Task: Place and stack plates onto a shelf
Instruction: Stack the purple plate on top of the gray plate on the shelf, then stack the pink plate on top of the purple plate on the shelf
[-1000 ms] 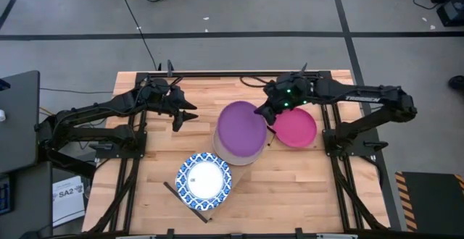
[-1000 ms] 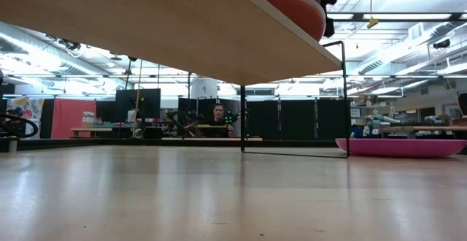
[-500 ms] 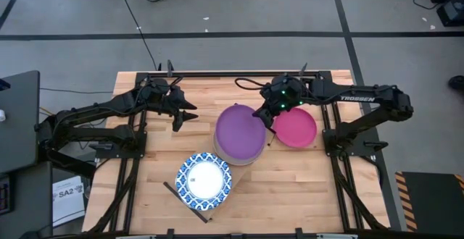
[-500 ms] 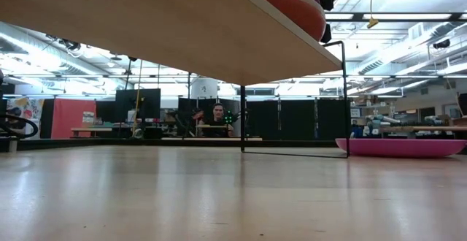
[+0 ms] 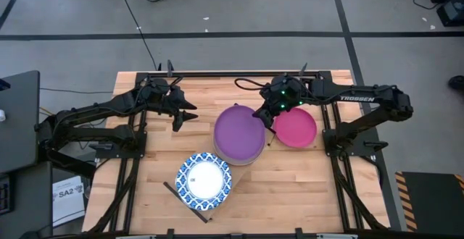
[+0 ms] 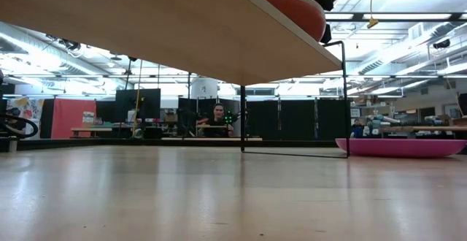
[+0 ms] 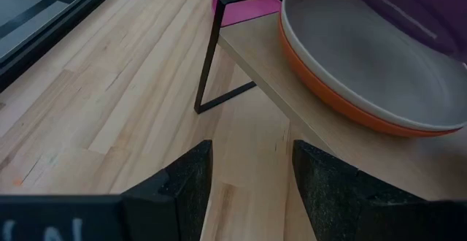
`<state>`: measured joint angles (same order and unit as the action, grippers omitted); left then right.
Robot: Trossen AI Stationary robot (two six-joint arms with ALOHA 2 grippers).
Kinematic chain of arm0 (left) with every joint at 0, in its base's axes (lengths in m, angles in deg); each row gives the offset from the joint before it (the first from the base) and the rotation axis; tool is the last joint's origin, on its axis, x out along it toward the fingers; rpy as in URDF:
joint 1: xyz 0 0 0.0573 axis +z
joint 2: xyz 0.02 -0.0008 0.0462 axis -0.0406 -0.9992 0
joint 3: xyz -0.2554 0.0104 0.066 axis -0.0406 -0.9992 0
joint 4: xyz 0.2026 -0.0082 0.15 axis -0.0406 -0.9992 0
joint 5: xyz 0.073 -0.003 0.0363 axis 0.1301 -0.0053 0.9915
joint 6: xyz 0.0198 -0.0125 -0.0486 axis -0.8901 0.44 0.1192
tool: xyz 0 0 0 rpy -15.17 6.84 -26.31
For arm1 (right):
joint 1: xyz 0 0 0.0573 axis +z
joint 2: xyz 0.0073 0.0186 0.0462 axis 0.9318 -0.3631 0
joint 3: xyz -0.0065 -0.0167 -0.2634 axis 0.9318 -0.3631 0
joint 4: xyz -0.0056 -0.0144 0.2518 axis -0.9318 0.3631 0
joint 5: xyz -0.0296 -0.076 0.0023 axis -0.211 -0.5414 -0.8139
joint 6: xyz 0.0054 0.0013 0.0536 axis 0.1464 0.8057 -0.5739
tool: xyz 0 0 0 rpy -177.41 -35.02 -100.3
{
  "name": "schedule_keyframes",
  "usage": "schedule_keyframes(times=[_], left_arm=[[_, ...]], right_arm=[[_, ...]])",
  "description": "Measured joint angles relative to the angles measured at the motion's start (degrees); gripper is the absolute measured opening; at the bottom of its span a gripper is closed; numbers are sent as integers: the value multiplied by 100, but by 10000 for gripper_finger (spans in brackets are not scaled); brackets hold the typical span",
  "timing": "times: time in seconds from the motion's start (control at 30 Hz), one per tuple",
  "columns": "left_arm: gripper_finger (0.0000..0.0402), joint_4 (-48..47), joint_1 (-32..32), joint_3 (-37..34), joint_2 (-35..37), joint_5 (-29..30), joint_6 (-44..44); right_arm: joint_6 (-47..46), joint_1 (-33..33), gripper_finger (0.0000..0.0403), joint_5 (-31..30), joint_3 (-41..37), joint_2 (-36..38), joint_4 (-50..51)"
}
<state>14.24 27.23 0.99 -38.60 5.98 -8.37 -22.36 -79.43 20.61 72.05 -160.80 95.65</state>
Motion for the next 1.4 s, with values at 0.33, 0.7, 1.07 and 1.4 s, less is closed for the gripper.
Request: schedule_keyframes(times=[0.33, 0.7, 1.07, 1.4], left_arm=[[196, 0, 1, 0, 0, 1, -2], [196, 0, 1, 0, 0, -1, -7], [196, 2, -1, 0, 0, 0, -61], [196, 21, 1, 0, 99, 1, -184]], right_arm=[[0, 0, 45, 3, 0, -2, 0], [-2, 0, 91, 6, -1, -2, -2], [36, 2, 131, 3, -2, -2, -4], [1074, -138, 135, -188, -2, 6, -314]])
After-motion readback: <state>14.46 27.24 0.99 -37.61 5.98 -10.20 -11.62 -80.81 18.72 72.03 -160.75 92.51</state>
